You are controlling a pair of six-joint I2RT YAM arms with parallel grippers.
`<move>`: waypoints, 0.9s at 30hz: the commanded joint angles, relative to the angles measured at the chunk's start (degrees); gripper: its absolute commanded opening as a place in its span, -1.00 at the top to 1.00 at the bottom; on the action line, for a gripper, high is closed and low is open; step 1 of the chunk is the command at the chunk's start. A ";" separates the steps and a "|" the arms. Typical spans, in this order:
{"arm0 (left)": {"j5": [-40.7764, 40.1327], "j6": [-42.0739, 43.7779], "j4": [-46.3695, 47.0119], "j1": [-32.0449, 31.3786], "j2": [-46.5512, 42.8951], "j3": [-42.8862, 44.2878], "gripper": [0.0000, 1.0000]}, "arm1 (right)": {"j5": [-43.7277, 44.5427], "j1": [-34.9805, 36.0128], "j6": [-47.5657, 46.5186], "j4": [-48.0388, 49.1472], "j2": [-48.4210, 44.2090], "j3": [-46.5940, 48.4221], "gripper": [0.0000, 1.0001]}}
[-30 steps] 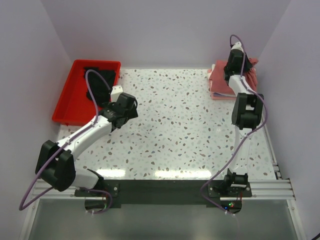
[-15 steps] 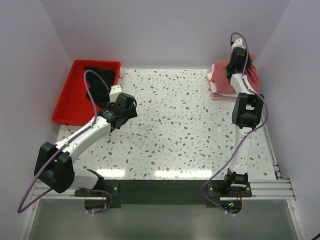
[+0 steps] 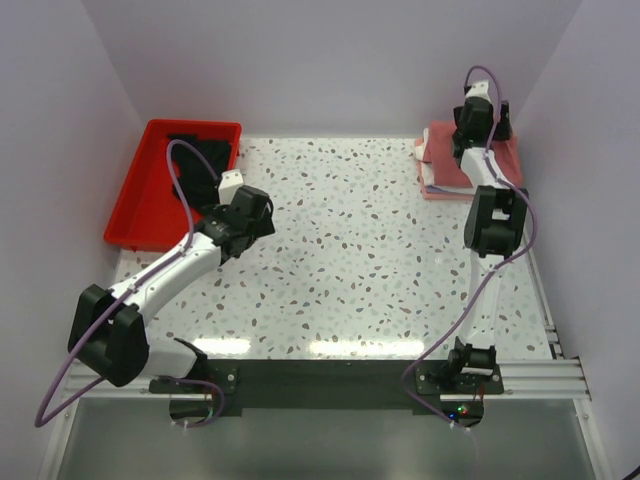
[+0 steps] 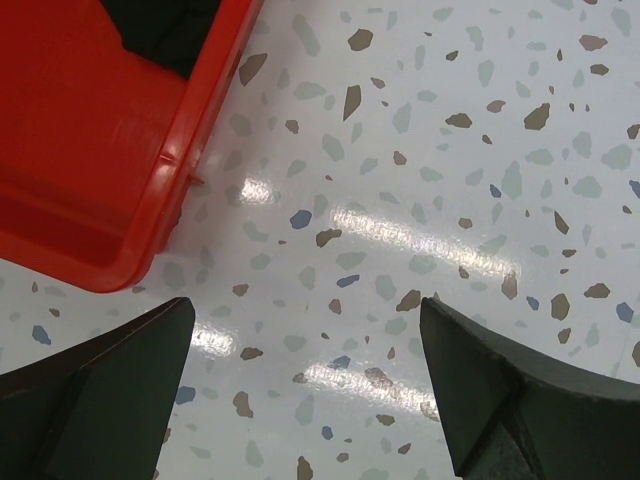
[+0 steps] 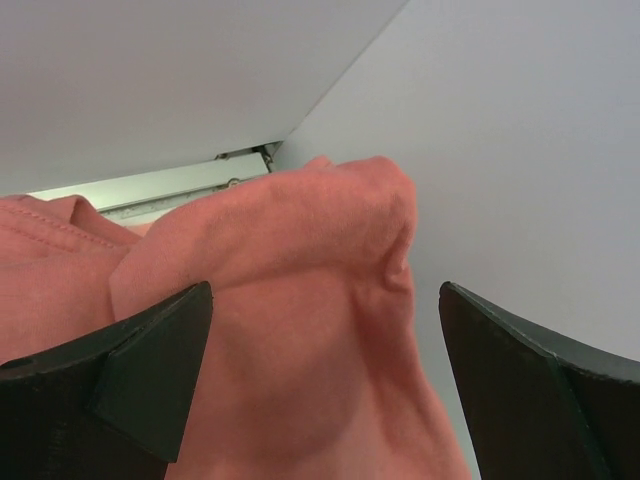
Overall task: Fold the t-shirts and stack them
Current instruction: Neatly place the folded tshirt to the corner
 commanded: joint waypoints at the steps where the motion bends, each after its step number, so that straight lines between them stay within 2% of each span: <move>1: -0.17 -0.92 1.64 0.34 -2.67 -0.48 -1.00 | -1.94 0.60 4.96 0.12 -6.32 -2.34 -0.98; 4: 0.36 -0.49 2.69 0.34 -3.64 -1.36 -1.00 | -0.89 2.27 3.64 4.85 -9.48 -7.70 -0.97; 10: 1.76 -0.49 3.75 0.34 -5.66 -2.94 -1.00 | 3.86 6.57 2.15 7.07 -13.35 -11.14 -0.98; 15: 1.94 -0.49 4.01 0.34 -8.38 -5.14 -1.00 | 7.10 11.40 -5.06 12.08 -17.38 -15.71 -0.98; 19: 1.94 -0.66 4.19 0.34 -11.81 -6.81 -1.00 | 9.57 14.83 -4.72 10.08 -22.29 -16.60 -0.98; 21: 2.12 -0.84 4.54 0.34 -14.44 -8.04 -1.00 | 10.80 16.50 -1.04 7.88 -27.03 -18.78 -0.98; 23: 2.47 -0.92 4.80 0.34 -16.39 -9.44 -1.00 | 10.02 17.03 7.03 5.07 -31.52 -21.35 -0.98; 25: 3.08 -1.10 5.33 0.34 -18.84 -10.50 -1.00 | 9.14 16.95 14.41 1.47 -39.40 -27.30 -0.98; 26: 3.43 -1.01 5.33 0.34 -19.46 -10.68 -1.00 | 6.09 17.03 20.63 1.01 -42.15 -30.02 -0.98; 27: 3.70 -0.93 5.07 0.34 -20.59 -10.85 -1.00 | 3.36 17.04 22.60 0.84 -44.79 -35.62 -0.98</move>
